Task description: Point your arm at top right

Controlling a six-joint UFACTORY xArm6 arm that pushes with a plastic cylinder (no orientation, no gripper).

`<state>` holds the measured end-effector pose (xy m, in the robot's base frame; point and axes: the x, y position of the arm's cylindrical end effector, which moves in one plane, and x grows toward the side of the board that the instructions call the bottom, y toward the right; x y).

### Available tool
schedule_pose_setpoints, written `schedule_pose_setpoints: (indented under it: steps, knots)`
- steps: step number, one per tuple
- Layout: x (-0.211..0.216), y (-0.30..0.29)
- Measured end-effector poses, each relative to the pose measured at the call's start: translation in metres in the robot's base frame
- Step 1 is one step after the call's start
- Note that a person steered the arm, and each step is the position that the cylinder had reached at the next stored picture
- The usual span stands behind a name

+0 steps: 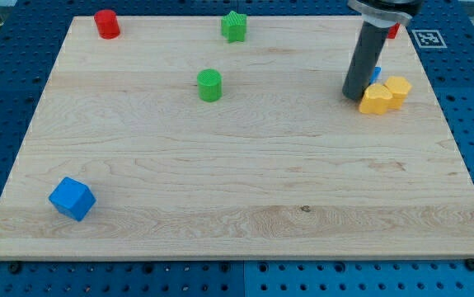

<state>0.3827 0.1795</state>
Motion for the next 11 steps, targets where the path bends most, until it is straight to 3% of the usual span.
schedule_pose_setpoints:
  steps: [3,6,7,9,11]
  knots:
    - [-0.016,0.011]
    - [-0.087,-0.025]
    - [-0.088,0.011]
    - [-0.096,0.140]
    - [-0.192,0.146]
